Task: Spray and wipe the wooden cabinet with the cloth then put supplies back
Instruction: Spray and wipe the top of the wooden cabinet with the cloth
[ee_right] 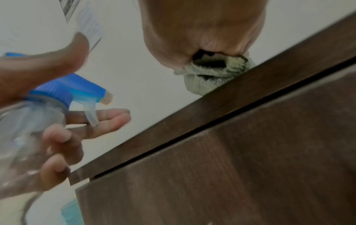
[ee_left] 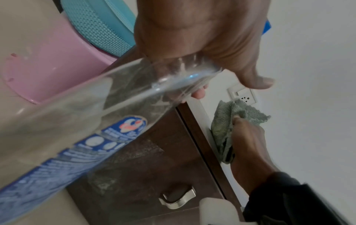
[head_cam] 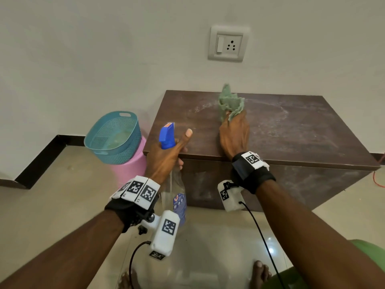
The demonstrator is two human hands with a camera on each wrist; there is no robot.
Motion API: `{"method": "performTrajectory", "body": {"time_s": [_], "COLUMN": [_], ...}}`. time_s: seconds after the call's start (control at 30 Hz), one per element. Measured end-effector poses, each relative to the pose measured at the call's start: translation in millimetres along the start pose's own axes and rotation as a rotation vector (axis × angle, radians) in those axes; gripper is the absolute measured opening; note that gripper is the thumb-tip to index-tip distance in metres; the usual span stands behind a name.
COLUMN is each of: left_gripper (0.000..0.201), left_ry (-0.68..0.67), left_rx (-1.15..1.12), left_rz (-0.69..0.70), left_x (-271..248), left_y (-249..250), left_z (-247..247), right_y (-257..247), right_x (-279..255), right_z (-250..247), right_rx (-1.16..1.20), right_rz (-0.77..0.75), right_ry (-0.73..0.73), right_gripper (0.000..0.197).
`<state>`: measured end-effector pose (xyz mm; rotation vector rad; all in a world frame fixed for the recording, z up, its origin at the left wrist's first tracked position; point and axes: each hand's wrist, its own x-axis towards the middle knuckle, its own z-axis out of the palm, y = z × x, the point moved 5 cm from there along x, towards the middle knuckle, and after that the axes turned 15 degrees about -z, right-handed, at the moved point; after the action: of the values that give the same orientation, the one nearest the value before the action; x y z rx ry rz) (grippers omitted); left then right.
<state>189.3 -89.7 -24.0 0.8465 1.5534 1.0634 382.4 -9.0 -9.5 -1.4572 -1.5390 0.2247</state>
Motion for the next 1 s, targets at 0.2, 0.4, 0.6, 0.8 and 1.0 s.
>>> {"method": "performTrajectory", "body": {"time_s": [0.2, 0.4, 0.6, 0.8, 1.0], "left_gripper": [0.055, 0.052, 0.041, 0.061, 0.066], "left_ry": [-0.046, -0.078, -0.031, 0.004, 0.068], "left_rx": [0.190, 0.216, 0.186, 0.132, 0.213], "left_rz": [-0.125, -0.131, -0.103, -0.039, -0.051], "left_x": [-7.5, -16.6, -24.1, -30.7, -21.5], "left_y": [-24.0, -32.9, -16.1, -6.4, -7.2], "left_z": [18.1, 31.1, 34.9, 30.0, 18.8], "right_y": [-5.6, -11.3, -17.6, -14.4, 6.8], "right_x": [10.7, -12.3, -32.4, -31.5, -19.1], "right_z": [-39.2, -32.3, -28.7, -27.1, 17.4], "right_rx": [0.016, -0.013, -0.026, -0.091, -0.341], "right_rz": [0.102, 0.072, -0.020, -0.066, -0.119], "right_ry": [0.127, 0.101, 0.089, 0.125, -0.346], "right_gripper": [0.039, 0.035, 0.032, 0.028, 0.058]}}
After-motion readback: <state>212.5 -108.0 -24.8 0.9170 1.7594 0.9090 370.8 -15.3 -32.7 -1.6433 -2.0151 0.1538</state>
